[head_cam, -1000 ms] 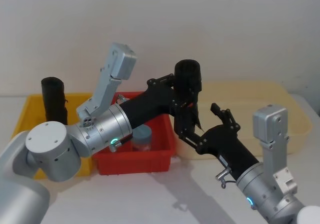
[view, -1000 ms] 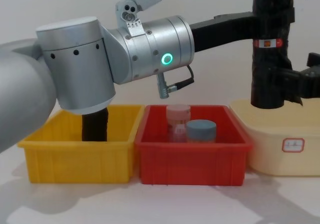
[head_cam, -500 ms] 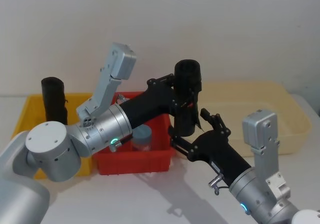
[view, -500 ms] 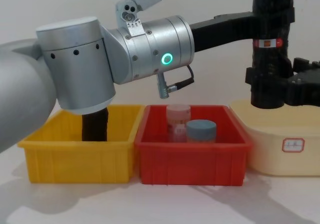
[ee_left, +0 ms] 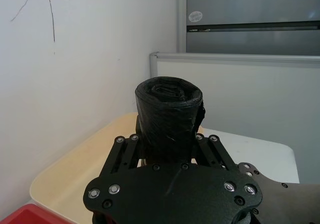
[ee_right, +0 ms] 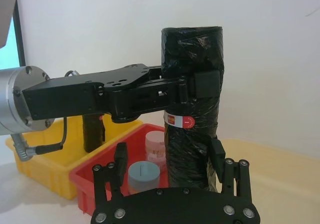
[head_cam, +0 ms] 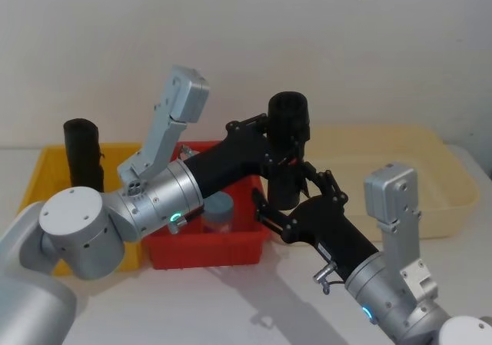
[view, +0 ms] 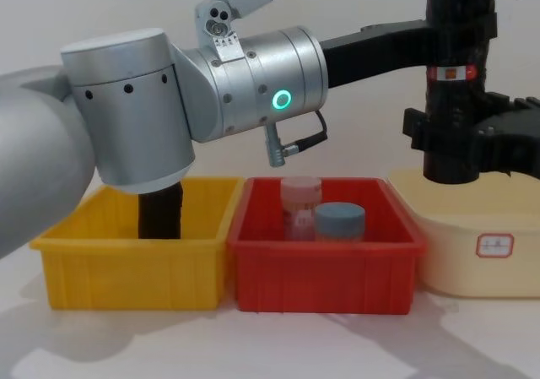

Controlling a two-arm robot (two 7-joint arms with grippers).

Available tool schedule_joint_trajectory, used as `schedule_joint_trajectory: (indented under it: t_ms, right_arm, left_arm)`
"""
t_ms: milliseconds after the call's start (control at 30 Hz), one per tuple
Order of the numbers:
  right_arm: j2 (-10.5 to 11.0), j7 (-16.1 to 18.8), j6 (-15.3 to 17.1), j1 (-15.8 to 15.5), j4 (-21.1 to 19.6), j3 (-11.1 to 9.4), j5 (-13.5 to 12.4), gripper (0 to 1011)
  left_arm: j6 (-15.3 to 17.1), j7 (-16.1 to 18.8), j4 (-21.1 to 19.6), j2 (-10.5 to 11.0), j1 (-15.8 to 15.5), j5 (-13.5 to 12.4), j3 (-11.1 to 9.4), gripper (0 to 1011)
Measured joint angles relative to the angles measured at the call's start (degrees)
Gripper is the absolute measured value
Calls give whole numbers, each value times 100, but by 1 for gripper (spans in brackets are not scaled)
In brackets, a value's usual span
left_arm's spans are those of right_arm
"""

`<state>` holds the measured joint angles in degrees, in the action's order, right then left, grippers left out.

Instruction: Pick up the garbage bag with the one hand and transfer it to the other hand.

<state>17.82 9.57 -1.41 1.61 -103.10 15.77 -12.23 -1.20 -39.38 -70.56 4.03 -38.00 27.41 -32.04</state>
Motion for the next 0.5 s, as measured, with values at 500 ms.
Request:
schedule_joint_trajectory:
  t_ms: [500]
  right_arm:
    - [-180,-24,-64,231,355,26,197,1000]
  left_arm:
    - [-1,1,0,0,0,-1,0,407]
